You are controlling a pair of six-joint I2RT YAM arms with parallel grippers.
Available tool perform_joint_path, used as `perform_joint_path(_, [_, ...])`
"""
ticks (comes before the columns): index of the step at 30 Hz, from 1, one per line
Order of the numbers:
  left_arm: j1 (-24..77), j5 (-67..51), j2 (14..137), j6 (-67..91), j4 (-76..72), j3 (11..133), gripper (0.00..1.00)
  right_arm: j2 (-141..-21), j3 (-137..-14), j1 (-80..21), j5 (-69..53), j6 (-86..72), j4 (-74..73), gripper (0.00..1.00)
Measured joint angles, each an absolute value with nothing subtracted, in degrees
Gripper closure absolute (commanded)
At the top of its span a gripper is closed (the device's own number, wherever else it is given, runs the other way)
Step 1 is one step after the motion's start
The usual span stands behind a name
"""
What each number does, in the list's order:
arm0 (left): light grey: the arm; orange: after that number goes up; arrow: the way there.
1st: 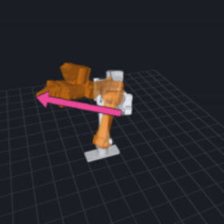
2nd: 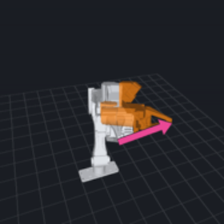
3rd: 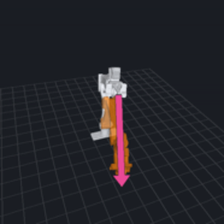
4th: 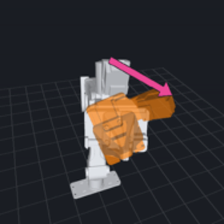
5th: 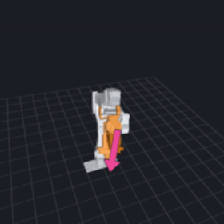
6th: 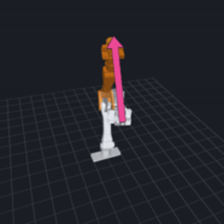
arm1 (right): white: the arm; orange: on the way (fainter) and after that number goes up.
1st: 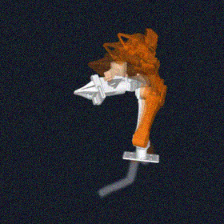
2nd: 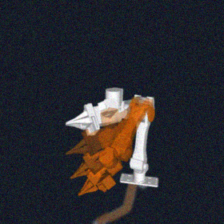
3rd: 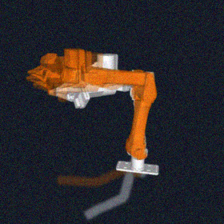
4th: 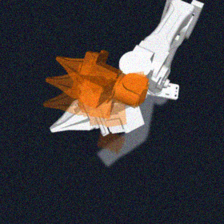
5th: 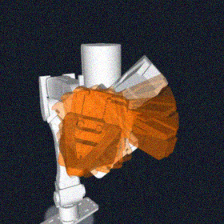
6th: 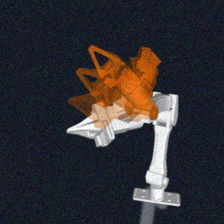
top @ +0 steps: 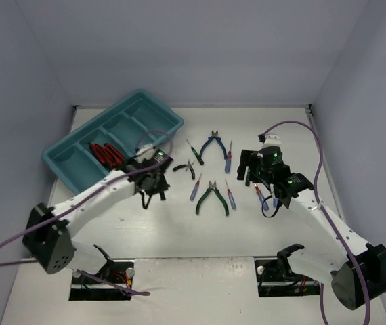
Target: Sort the tools into containers
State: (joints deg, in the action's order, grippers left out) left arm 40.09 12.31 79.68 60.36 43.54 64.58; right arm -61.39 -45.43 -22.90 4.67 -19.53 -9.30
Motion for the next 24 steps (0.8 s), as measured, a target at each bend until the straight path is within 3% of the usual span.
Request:
perform_joint_path(5, [20.1, 12.0, 71.4, 52.0, 45.2, 67.4, 1.0, -61.5, -45.7, -22.9, 4.5, -19.5, -9.3, 0.18])
perform_joint_path(11, [-0.7, 9.3, 76.3, 42.3, 47.4, 71.2, 0.98, -61.6, -46.2, -22.9, 3.8, -19.3, -9.4, 0.18])
perform_joint_path(18, [-10.9, 7.1, 89.1, 35.4, 47.2, 75.9, 0.75, -61.6, -46.2, -22.9, 3.6, -18.9, -9.4, 0.17])
perform_joint_path(24, [-15.7, 5.8, 94.2, 32.4, 47.1, 76.0, 0.44, -61.0, -46.2, -22.9, 3.6, -18.4, -9.5, 0.17])
